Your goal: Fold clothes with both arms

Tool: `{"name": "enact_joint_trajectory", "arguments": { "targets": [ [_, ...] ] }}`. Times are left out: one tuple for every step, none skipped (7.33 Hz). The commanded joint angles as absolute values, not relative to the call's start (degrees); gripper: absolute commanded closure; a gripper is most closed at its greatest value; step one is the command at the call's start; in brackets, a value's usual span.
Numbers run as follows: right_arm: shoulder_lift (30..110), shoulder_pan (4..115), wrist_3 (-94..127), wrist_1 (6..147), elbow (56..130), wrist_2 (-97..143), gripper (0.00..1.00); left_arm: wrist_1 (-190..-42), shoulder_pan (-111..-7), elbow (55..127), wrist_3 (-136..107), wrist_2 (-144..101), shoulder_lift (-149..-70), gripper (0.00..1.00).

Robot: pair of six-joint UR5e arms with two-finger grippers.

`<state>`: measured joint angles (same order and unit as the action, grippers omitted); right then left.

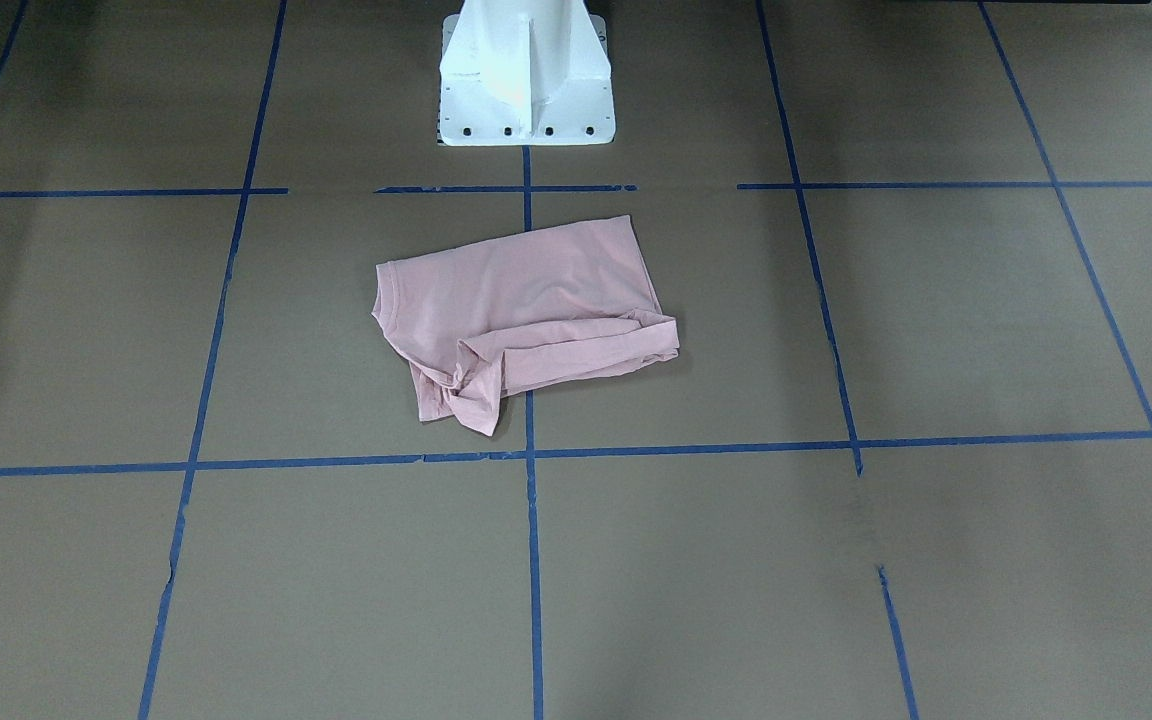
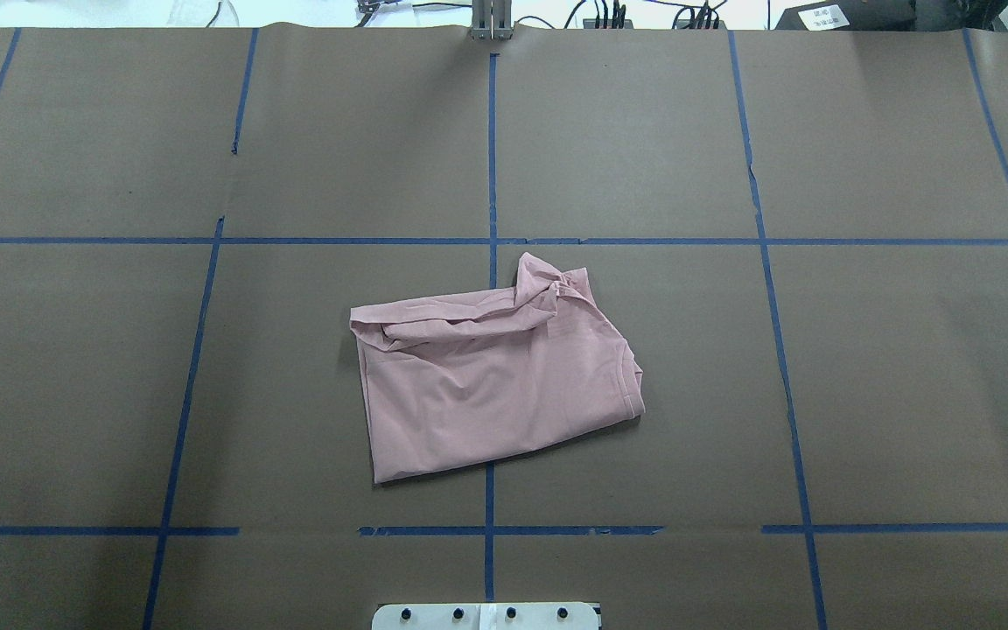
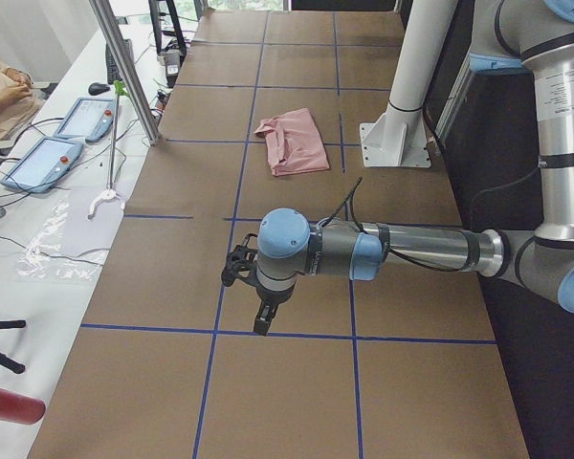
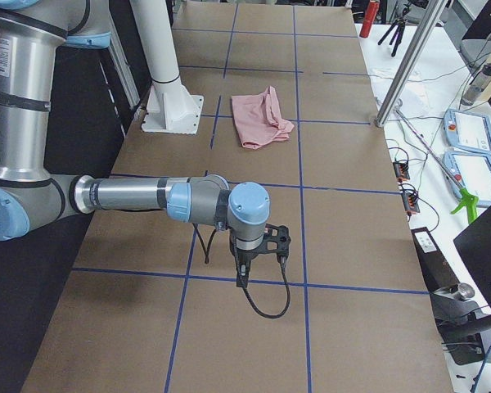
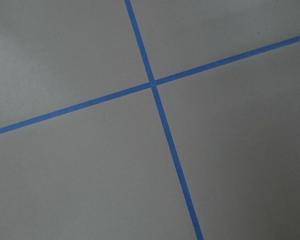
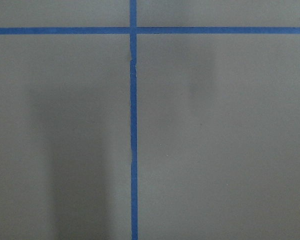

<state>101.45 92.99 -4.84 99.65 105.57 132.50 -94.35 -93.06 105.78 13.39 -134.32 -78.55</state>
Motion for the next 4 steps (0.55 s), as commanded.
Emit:
{"name": "enact_joint_trajectory", "arguments": {
  "targets": [
    [101.69,92.9,-4.83,99.67,105.56,132.45,0.0,-94.13,-92.99,105.39,13.18,-134.65,-78.31,0.0],
    [101.69,92.9,-4.83,99.67,105.56,132.28,0.0,-94.22,-92.99,105.21,13.27,-134.82,-78.31,0.0],
    [101.78,92.9,-4.83,99.75,105.56,132.01,0.0,-94.22,-92.99,105.9,13.27,-134.74,-78.14,0.0],
    [101.86,92.9,-4.83,99.76,105.47,131.92,0.0,-94.48,-92.99,105.65,13.45,-134.74,-78.13,0.0]
  ]
}}
